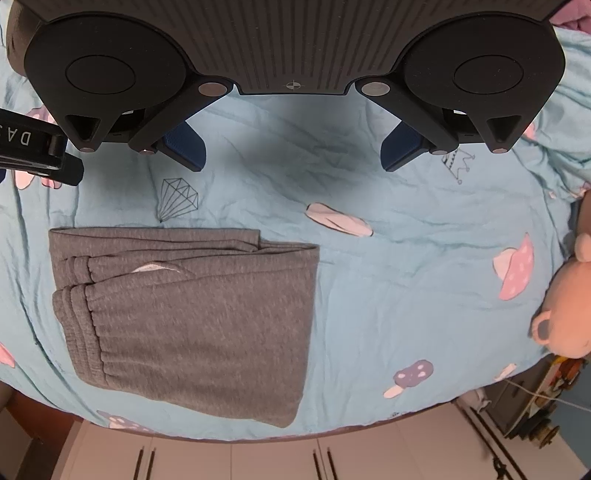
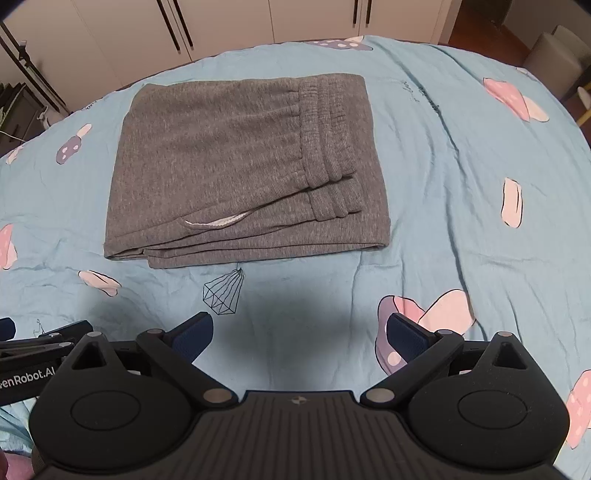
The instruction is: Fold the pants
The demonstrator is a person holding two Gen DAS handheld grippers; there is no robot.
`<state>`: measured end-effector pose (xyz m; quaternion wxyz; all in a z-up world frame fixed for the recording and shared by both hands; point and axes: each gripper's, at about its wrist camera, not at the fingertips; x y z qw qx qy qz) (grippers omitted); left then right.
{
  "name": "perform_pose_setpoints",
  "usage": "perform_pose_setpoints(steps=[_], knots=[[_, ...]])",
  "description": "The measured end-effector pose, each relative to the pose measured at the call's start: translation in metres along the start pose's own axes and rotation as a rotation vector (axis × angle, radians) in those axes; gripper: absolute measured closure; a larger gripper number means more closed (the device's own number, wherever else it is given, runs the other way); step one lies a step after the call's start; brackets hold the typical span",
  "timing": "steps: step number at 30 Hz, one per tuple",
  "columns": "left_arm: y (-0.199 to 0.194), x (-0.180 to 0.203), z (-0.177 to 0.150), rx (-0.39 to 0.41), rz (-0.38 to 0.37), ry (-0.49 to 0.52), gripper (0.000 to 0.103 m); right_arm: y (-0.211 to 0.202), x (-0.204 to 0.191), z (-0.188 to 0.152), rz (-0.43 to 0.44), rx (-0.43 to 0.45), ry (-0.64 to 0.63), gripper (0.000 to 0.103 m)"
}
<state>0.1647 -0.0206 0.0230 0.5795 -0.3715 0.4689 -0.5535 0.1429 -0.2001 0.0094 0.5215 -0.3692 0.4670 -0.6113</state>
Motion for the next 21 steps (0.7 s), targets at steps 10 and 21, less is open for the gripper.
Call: perform_pose_setpoints(steps=[10, 21], knots=[[-0.0006, 0.0009, -0.0011, 0.003, 0.003, 0.004, 0.0, -0.0015, 0.0004, -0.0019, 0.001, 0.003, 0.0, 0.003], [-0.0016, 0.0033, -0.0031, 0.006, -0.006, 0.011, 0.0, -0.0037, 0.0028, -0.0036, 0.007, 0.007, 0.008, 0.003]])
Point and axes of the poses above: each gripper's, at about its wrist camera, not at the fingertips, and y roughly the way its jaws point, x to its right, z to its top, and after that the axes turned 2 degrees about x, right-handed
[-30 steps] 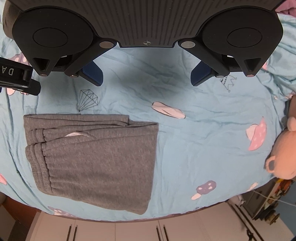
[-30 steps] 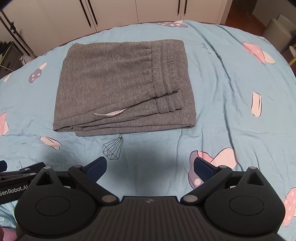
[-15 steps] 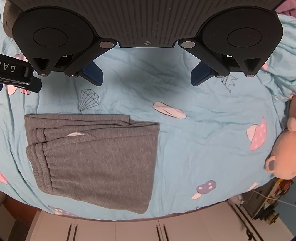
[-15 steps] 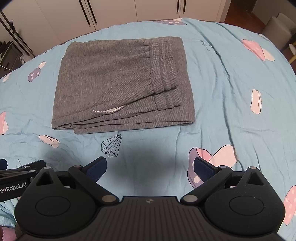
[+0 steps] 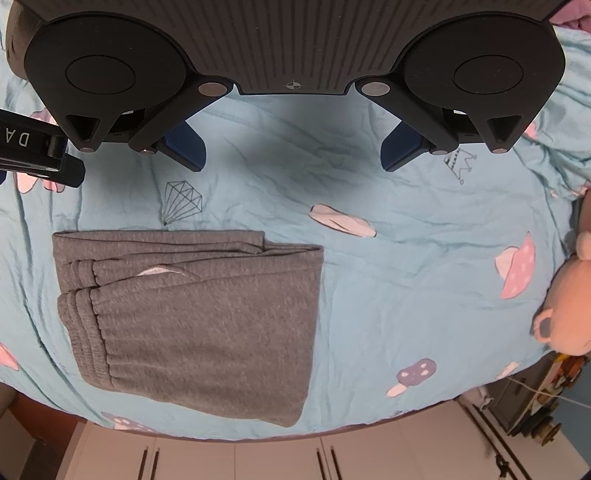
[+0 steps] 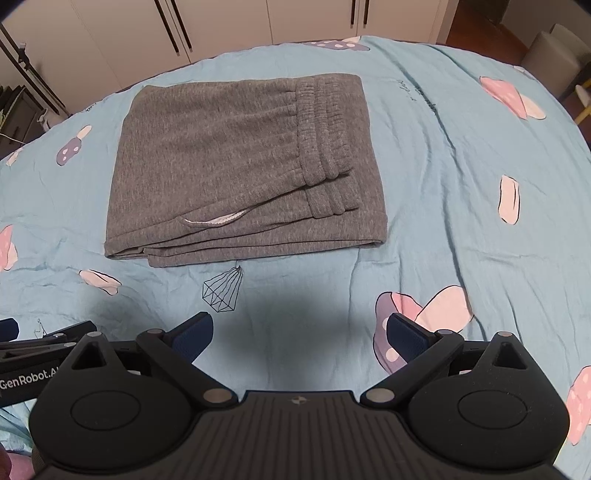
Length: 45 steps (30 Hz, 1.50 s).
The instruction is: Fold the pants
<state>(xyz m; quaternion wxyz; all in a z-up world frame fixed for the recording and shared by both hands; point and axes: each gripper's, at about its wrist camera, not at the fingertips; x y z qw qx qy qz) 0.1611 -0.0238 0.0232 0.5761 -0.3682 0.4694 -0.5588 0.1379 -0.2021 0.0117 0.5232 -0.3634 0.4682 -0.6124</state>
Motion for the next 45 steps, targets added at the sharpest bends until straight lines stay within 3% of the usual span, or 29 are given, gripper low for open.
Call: perform_pose_setpoints(steps=[45], knots=[[0.005, 0.0094, -0.0014, -0.012, -0.019, 0.016, 0.0, 0.0065, 0.009, -0.0045, 0.02, -0.003, 0.027, 0.003]])
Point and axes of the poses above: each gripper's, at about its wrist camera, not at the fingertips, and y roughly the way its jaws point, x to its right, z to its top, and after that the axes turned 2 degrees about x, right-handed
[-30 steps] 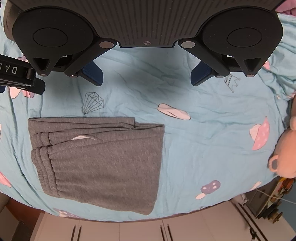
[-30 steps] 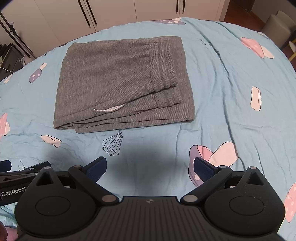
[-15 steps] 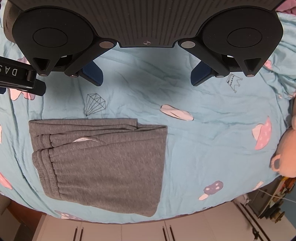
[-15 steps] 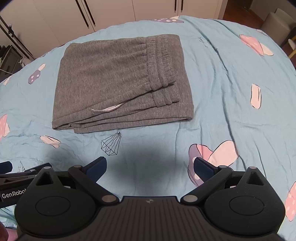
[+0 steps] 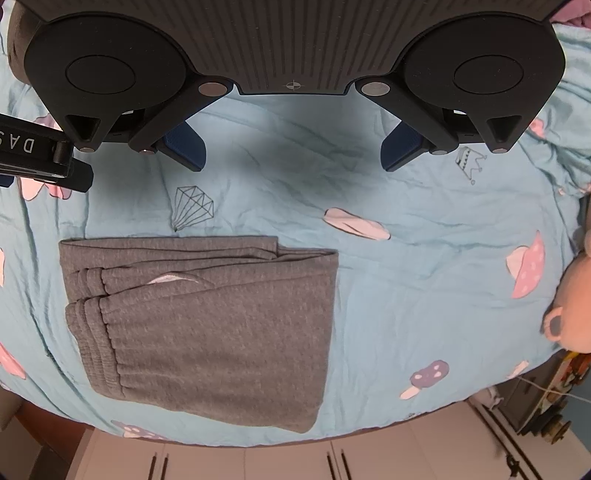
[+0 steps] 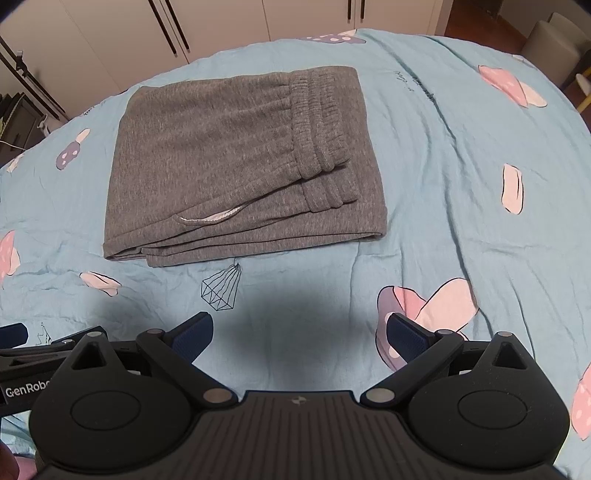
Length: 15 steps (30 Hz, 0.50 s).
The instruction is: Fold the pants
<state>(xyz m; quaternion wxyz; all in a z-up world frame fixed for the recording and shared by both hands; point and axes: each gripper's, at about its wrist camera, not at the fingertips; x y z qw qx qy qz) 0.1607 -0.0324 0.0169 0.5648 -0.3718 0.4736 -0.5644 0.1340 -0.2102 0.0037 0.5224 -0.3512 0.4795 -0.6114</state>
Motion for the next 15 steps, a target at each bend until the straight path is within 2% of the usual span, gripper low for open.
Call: perform_pose_setpoints(steps=[15], knots=[[0.0008, 0.0026, -0.0001, 0.0, -0.006, 0.0, 0.0, -0.0005, 0.0028, 0.0006, 0.004, 0.004, 0.007, 0.003]])
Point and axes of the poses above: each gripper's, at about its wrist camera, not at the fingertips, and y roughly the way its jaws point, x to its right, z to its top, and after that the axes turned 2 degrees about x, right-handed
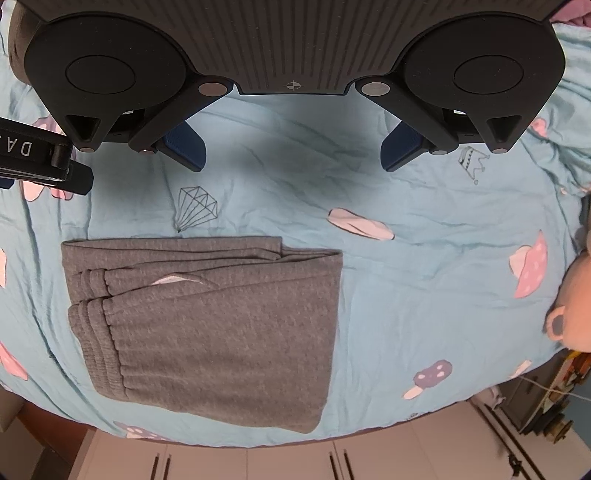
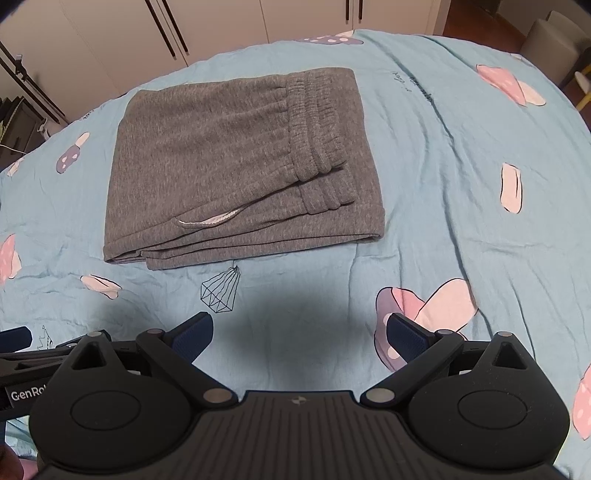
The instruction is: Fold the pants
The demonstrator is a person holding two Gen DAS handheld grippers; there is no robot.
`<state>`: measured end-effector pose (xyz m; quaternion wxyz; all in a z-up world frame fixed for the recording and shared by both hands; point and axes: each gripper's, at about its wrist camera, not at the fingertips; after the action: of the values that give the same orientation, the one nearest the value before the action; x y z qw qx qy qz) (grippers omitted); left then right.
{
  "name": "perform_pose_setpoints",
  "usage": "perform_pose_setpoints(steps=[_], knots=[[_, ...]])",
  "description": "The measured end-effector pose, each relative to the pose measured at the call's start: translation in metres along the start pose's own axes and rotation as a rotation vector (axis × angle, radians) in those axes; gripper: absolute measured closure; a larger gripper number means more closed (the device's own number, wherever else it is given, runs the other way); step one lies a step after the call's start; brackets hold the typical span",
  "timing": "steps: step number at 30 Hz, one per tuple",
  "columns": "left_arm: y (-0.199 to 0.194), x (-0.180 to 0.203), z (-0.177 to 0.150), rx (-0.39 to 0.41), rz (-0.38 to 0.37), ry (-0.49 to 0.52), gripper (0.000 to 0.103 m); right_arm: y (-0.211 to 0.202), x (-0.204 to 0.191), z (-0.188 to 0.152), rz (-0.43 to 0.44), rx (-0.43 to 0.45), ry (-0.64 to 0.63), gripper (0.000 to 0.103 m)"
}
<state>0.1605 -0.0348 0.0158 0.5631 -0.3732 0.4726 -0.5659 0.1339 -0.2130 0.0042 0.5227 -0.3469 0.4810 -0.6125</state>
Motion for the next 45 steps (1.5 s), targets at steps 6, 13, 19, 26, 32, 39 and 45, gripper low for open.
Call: perform_pose_setpoints(steps=[6, 13, 19, 26, 32, 39, 45], knots=[[0.0014, 0.002, -0.0004, -0.006, -0.001, 0.003, 0.0, 0.0006, 0.0009, -0.0007, -0.001, -0.001, 0.0, 0.003], [0.0021, 0.0033, 0.0007, -0.006, 0.002, 0.005, 0.0, -0.0001, 0.0019, -0.0005, 0.006, 0.004, 0.001, 0.003], [0.0031, 0.0032, 0.0015, -0.01, 0.004, 0.003, 0.0, -0.0003, 0.0015, 0.0002, 0.005, 0.003, -0.001, 0.003], [0.0042, 0.0035, 0.0022, -0.012, 0.001, 0.0, 0.0, -0.0006, 0.0015, 0.0009, 0.005, 0.005, -0.002, 0.003], [0.006, 0.0032, 0.0026, -0.015, 0.001, -0.003, 0.0, -0.0001, 0.0022, 0.003, 0.011, 0.006, -0.001, 0.003], [0.0075, 0.0034, 0.0027, -0.014, 0.001, -0.001, 0.0, 0.0007, 0.0017, 0.004, 0.016, 0.005, -0.003, 0.003], [0.0062, 0.0056, 0.0024, 0.019, -0.002, 0.01, 0.0, 0.0022, 0.0021, 0.0041, 0.017, 0.004, -0.001, 0.003]])
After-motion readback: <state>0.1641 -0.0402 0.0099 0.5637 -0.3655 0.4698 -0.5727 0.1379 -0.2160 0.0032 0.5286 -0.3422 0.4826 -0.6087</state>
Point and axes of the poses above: each gripper's, at about its wrist camera, not at the fingertips, and y roughly the way its jaws point, x to its right, z to its top, and after that the axes turned 2 degrees about x, right-handed
